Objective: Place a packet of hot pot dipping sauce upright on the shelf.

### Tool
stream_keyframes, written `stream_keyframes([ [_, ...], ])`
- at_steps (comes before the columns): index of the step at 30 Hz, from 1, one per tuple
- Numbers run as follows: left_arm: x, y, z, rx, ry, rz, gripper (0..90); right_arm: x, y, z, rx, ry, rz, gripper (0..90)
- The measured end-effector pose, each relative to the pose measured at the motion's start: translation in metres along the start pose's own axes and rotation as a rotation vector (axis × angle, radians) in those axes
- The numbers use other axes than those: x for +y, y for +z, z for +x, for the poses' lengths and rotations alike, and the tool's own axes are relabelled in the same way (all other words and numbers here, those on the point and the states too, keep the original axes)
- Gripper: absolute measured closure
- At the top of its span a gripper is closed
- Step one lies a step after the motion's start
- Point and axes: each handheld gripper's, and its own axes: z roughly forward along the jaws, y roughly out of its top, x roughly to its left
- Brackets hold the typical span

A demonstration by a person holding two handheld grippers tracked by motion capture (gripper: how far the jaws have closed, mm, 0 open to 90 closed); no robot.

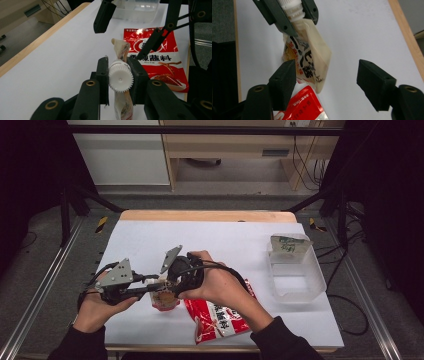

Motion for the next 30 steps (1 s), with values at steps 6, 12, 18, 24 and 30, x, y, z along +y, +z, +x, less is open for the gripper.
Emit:
stream_keyframes([
  [6,0.001,0.002,-0.002,-0.017,0.000,0.002,73.4,0.004,0.010,-0.003,0.046,0.010,0.048,43.9],
  [12,0.000,0.003,-0.001,-0.007,-0.006,0.000,73.4,0.004,0.012,-0.002,0.061,0.020,0.073,66.6],
  [18,-0.001,0.003,0.000,0.000,-0.026,-0.013,73.2,0.005,0.012,-0.001,0.065,0.022,0.078,81.9],
  [24,-0.005,0.000,0.006,0.015,-0.065,-0.059,72.3,0.012,0.009,-0.002,0.048,0.023,0.071,86.4],
  [30,-0.010,-0.006,0.013,0.052,-0.119,-0.128,45.7,0.017,0.003,-0.012,0.025,0.012,0.077,86.9],
])
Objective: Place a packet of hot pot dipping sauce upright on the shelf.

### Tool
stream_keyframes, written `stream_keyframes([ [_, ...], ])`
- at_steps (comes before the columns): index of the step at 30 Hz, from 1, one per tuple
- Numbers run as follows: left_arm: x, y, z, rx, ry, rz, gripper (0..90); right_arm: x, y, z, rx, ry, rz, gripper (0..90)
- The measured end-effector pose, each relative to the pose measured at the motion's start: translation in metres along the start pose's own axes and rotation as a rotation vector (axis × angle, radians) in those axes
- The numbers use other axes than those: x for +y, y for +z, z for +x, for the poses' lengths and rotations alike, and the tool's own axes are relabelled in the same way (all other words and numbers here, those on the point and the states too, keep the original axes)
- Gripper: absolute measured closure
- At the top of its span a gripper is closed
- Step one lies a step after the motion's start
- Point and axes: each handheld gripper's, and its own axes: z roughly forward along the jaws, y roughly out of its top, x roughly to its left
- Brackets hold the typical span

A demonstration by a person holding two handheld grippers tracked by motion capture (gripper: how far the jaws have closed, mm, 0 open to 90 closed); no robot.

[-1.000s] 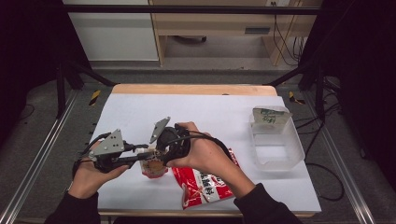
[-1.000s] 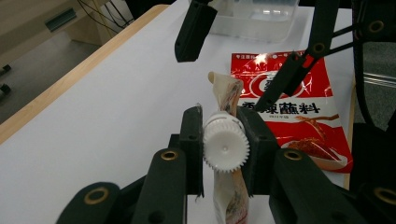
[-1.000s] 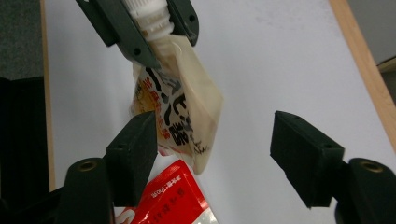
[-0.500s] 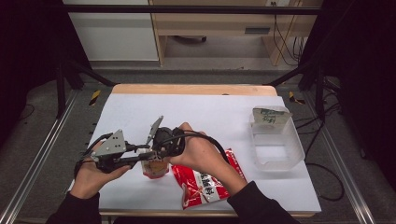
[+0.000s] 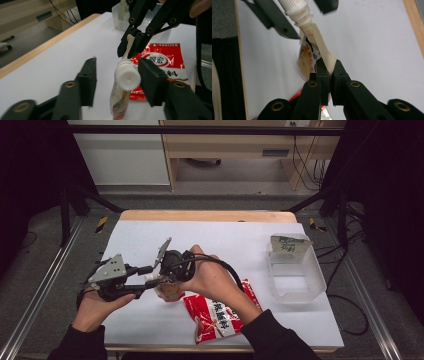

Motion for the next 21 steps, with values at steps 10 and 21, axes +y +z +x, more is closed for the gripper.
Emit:
stream_keyframes([
  [10,-0.012,0.002,0.009,0.042,-0.024,-0.002,21.2,-0.010,-0.027,-0.028,-0.060,0.037,-0.064,86.9],
  [21,-0.037,0.021,0.018,0.042,-0.040,0.039,8.5,-0.039,-0.053,-0.045,-0.119,0.056,-0.058,86.9],
])
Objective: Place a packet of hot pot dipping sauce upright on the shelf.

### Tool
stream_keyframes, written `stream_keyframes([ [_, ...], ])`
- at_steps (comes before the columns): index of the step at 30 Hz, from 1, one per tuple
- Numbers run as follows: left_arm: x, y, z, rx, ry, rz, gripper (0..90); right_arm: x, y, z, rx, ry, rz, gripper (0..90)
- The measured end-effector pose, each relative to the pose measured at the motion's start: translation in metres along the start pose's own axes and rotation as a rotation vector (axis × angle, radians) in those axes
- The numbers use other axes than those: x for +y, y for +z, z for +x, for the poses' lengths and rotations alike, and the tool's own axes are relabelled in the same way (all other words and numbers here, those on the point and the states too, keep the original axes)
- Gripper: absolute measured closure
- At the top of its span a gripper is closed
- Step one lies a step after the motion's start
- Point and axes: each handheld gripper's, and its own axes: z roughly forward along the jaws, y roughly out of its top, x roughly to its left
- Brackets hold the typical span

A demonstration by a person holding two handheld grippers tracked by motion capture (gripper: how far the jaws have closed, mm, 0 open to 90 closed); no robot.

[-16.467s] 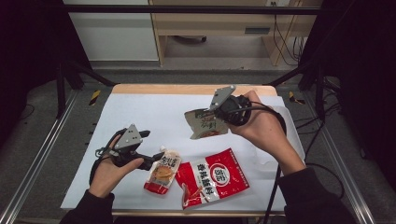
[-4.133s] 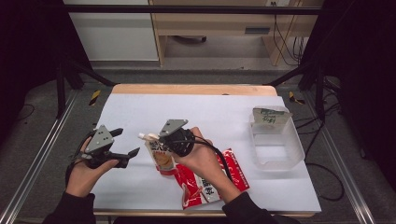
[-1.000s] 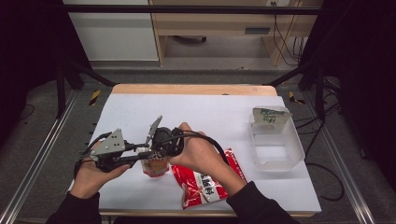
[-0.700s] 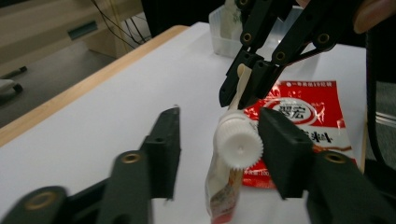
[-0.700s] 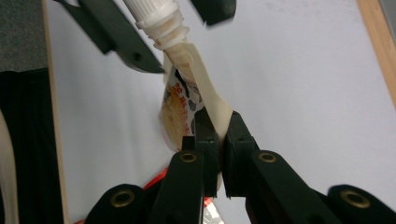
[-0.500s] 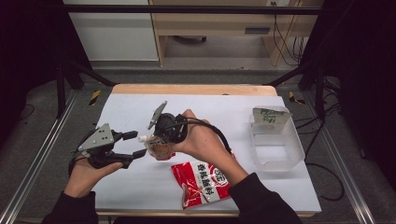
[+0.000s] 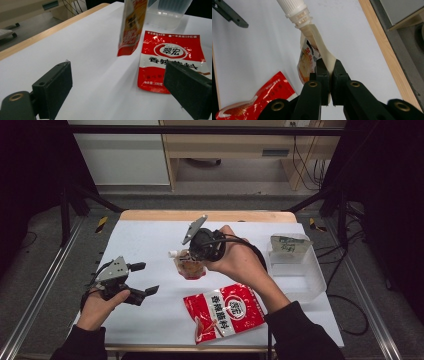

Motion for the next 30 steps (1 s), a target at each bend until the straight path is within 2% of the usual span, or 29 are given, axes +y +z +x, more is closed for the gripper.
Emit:
stream_keyframes([
  [7,-0.017,0.001,0.008,0.054,-0.064,0.014,7.6,-0.020,-0.015,-0.006,-0.020,0.008,0.003,86.9],
  [13,-0.035,0.006,0.014,0.102,-0.095,0.028,7.6,-0.037,-0.031,-0.012,-0.040,0.010,-0.010,86.8],
  [19,-0.043,0.010,0.016,0.121,-0.100,0.036,7.6,-0.053,-0.050,-0.018,-0.066,0.019,-0.031,86.8],
  [27,-0.048,0.012,0.019,0.107,-0.123,0.033,7.6,-0.084,-0.081,-0.025,-0.110,0.034,-0.024,86.7],
  [30,-0.048,0.010,0.020,0.139,-0.126,0.029,7.6,-0.096,-0.091,-0.028,-0.125,0.051,-0.028,86.7],
])
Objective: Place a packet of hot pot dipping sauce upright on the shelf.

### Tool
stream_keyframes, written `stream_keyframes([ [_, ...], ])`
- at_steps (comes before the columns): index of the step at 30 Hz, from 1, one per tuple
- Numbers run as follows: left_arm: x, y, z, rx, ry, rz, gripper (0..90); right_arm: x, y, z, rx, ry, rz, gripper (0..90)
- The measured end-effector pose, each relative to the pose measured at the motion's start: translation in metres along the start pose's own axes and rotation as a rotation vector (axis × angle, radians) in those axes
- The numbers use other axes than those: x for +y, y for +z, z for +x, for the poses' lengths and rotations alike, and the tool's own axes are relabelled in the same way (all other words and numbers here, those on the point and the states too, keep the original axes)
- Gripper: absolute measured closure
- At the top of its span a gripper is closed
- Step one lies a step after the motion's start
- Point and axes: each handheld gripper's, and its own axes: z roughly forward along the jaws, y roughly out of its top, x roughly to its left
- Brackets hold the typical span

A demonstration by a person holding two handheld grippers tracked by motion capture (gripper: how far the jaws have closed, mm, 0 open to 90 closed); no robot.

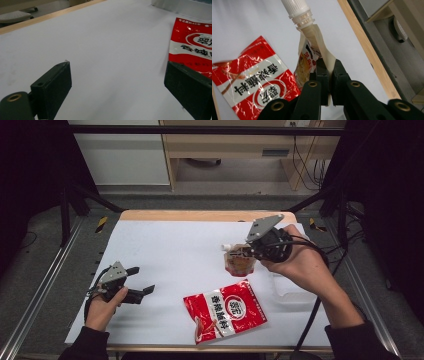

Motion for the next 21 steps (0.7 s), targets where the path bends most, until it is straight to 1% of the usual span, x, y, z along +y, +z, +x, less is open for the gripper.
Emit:
stream_keyframes([
  [2,0.000,-0.001,0.002,0.006,-0.015,-0.013,7.6,-0.007,-0.007,-0.004,-0.010,0.008,-0.003,86.7],
  [4,-0.001,-0.003,0.003,0.004,-0.023,-0.016,7.6,-0.014,-0.012,-0.006,-0.023,0.016,-0.003,86.7],
  [7,-0.002,-0.003,0.003,0.006,-0.023,-0.013,7.6,-0.024,-0.019,-0.010,-0.043,0.014,-0.003,86.7],
  [10,-0.002,-0.003,0.003,0.005,-0.025,-0.020,7.6,-0.033,-0.024,-0.014,-0.063,0.015,0.008,86.7],
  [17,-0.002,-0.004,0.003,0.007,-0.023,-0.014,7.6,-0.055,-0.025,-0.028,-0.098,0.033,0.041,86.7],
  [21,-0.003,-0.004,0.003,0.008,-0.022,-0.011,7.6,-0.066,-0.024,-0.036,-0.117,0.033,0.054,86.8],
])
